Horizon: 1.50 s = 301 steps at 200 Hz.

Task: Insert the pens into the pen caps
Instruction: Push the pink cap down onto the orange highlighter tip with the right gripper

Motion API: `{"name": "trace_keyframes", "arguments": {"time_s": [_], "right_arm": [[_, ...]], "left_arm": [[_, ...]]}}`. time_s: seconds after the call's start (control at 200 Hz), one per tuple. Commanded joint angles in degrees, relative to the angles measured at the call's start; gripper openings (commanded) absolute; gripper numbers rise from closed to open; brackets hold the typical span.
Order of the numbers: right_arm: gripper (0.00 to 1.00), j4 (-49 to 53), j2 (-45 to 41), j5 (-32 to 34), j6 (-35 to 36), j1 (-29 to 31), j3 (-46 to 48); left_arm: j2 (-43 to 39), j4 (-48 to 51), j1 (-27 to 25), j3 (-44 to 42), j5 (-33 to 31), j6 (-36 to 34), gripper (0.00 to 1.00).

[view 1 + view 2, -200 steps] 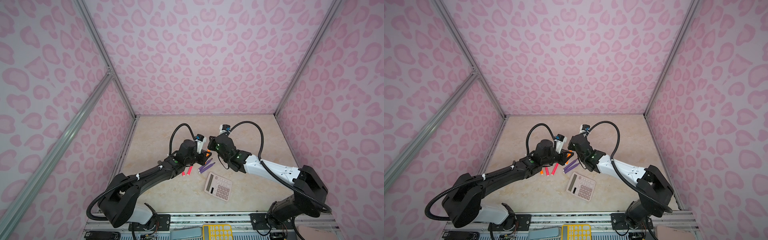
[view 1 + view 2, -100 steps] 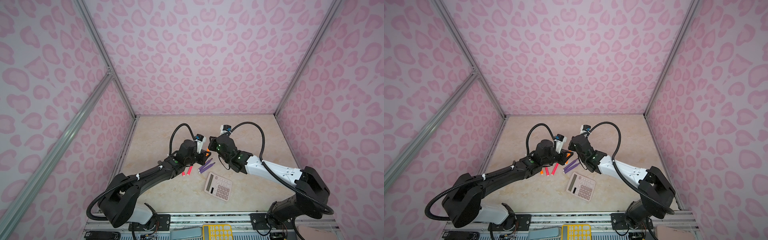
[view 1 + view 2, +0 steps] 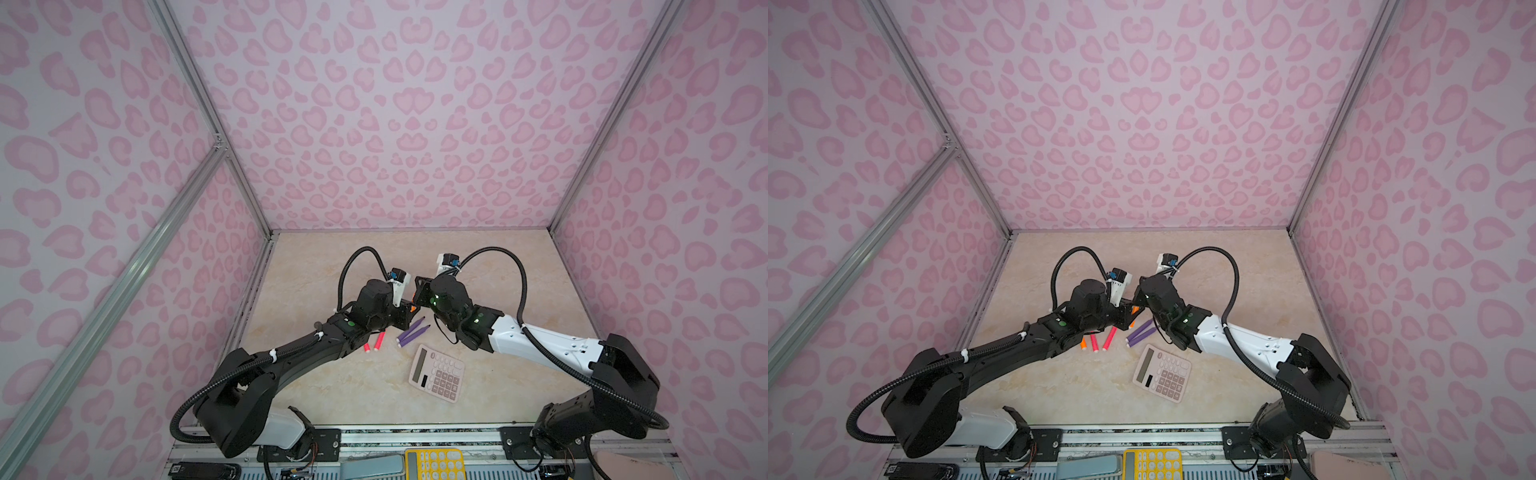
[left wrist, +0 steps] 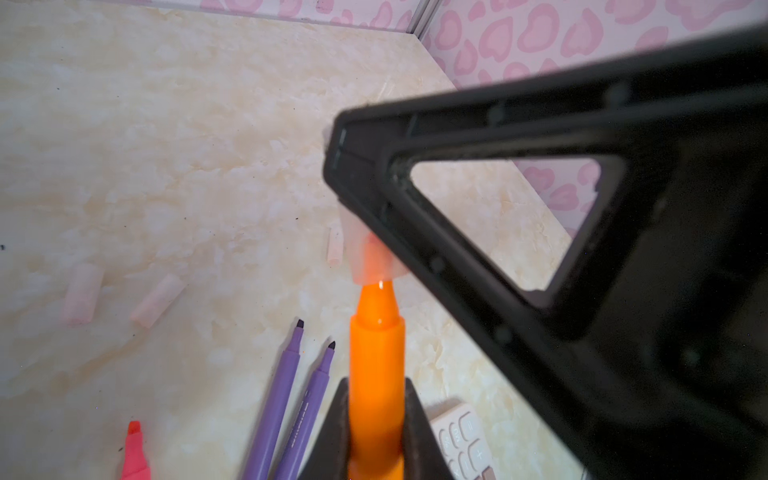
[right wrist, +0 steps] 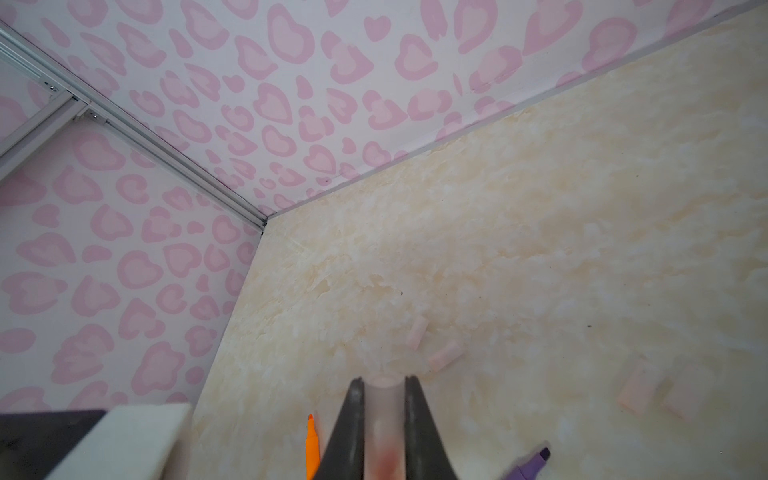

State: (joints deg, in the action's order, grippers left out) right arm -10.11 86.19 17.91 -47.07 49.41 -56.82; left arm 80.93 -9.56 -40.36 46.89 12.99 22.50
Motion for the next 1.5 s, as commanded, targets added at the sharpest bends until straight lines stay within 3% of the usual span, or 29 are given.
{"name": "trace_keyframes", "arguments": {"time_s": [0.0, 0.79, 1.2, 1.5], "right_arm": [[0.02, -3.3, -0.7, -0.8, -2.1, 1.0, 1.8], [0.00, -11.7, -1.7, -2.3, -8.0, 3.7, 8.0], [0.08, -24.7, -1.6, -8.4, -4.4, 4.1, 12.9], [0.08, -35.2, -3.1, -13.5, -0.4, 3.4, 18.7]], "left_arm": [[-1.4, -2.3, 0.0, -0.8, -2.6, 0.8, 0.04], [-5.2, -3.4, -0.1, -3.3, -6.7, 1.6, 0.04], [-9.2, -7.6, 0.5, -5.9, -0.2, 2.9, 0.04], [-11.7, -11.2, 5.8, -8.6, 7.0, 6.9, 0.04]]}}
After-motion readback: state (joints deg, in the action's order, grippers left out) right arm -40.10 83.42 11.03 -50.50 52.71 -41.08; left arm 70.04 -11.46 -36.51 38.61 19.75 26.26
